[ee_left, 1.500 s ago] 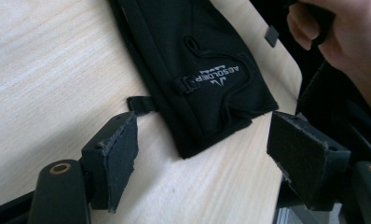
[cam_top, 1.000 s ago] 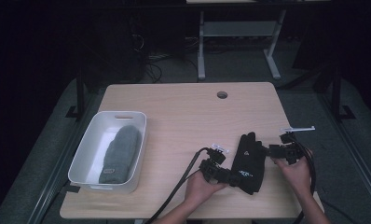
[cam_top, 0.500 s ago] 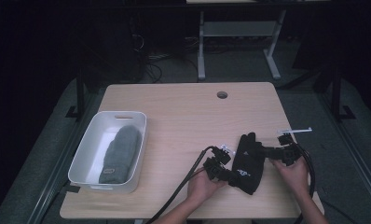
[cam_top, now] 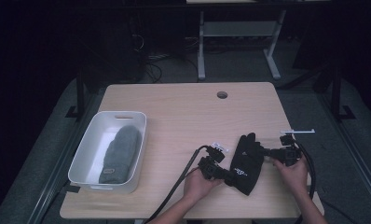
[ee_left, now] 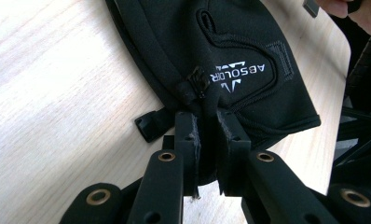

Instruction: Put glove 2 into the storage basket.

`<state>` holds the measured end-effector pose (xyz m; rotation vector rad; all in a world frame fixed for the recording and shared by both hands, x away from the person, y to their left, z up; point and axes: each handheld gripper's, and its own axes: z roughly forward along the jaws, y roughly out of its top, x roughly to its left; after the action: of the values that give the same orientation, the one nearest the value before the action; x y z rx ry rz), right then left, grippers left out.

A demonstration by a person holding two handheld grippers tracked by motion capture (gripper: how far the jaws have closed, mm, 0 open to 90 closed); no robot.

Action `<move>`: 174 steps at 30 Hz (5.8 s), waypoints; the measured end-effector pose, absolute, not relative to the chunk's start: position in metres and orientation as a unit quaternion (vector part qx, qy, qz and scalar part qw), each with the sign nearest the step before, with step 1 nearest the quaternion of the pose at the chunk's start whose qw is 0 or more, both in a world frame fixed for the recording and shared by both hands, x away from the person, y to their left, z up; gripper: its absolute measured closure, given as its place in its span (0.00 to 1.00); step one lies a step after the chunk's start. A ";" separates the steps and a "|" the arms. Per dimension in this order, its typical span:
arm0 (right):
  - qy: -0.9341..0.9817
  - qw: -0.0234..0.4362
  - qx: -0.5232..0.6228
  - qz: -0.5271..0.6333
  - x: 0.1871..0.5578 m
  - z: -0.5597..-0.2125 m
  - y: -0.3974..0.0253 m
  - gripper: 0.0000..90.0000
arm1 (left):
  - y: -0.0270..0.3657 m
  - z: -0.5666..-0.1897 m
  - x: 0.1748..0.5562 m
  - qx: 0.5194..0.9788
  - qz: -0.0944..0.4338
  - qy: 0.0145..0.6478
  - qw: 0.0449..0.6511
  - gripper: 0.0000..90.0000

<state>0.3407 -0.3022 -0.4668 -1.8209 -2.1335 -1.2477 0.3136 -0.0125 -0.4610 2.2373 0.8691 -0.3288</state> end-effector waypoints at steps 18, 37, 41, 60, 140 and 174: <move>-0.683 0.062 -0.582 -0.437 0.345 -0.450 -0.285 0.85 | 0.016 -0.449 0.313 0.855 -0.123 0.347 0.366 0.91; -0.684 0.071 -0.563 -0.459 0.355 -0.426 -0.259 0.85 | 0.041 -0.432 0.311 0.846 -0.110 0.354 0.383 0.90; -0.687 0.072 -0.559 -0.460 0.357 -0.423 -0.253 0.85 | 0.047 -0.428 0.311 0.846 -0.106 0.355 0.382 0.90; -0.695 0.085 -0.532 -0.475 0.370 -0.393 -0.221 0.85 | 0.078 -0.404 0.308 0.840 -0.090 0.356 0.399 0.91; -0.725 0.136 -0.453 -0.499 0.424 -0.318 -0.075 0.84 | 0.220 -0.327 0.299 0.786 -0.034 0.415 0.457 0.91; -0.737 0.166 -0.420 -0.503 0.432 -0.304 0.000 0.84 | 0.289 -0.321 0.287 0.763 -0.012 0.461 0.454 0.91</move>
<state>0.4322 -0.0003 -0.3044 -1.1945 -2.0980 -1.4336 0.2868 0.2892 -0.3207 1.8820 1.1372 -0.0285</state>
